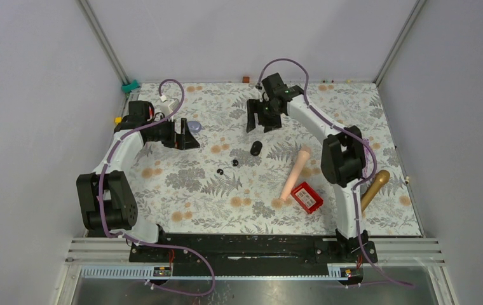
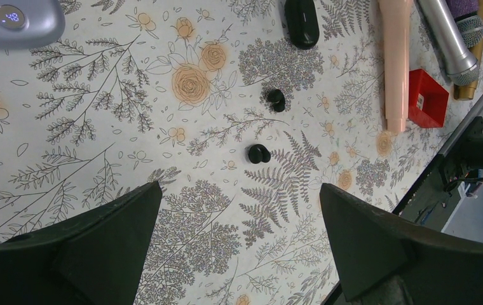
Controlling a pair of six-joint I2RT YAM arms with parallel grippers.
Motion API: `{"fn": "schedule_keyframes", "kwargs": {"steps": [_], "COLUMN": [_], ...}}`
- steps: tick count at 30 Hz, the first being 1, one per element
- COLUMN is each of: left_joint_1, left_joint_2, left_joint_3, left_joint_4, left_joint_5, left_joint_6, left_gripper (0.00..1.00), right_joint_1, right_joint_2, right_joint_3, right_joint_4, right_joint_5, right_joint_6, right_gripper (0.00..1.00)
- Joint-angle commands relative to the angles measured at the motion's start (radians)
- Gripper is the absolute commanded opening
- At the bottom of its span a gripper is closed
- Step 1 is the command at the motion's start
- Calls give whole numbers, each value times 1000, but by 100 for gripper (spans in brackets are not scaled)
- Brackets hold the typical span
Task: Insert the wireless bluetooth earbuds into the charging case
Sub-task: Move the charging case to the center of the board, then pick up the charging case at the center of the board.
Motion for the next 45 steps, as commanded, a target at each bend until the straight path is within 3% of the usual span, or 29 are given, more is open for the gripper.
{"fn": "schedule_keyframes", "kwargs": {"steps": [1, 4, 16, 31, 45], "left_joint_1": [5, 8, 11, 10, 10], "left_joint_2": [-44, -49, -40, -32, -36], "left_joint_3": [25, 21, 19, 21, 20], "left_joint_4": [20, 23, 30, 31, 31], "left_joint_5": [38, 31, 21, 21, 21], "left_joint_6": [19, 20, 16, 15, 12], "left_gripper": [99, 99, 99, 99, 99], "right_joint_1": [-1, -1, -1, 0, 27], "right_joint_2": [-73, -65, 41, 150, 118], "right_joint_3": [-204, -259, -221, -72, -114], "right_joint_4": [83, 110, 113, 104, 56], "right_joint_5": [60, 53, 14, -69, 6], "right_joint_6": [116, 156, 194, 176, 162], "right_gripper": [80, 79, 78, 78, 57]}}
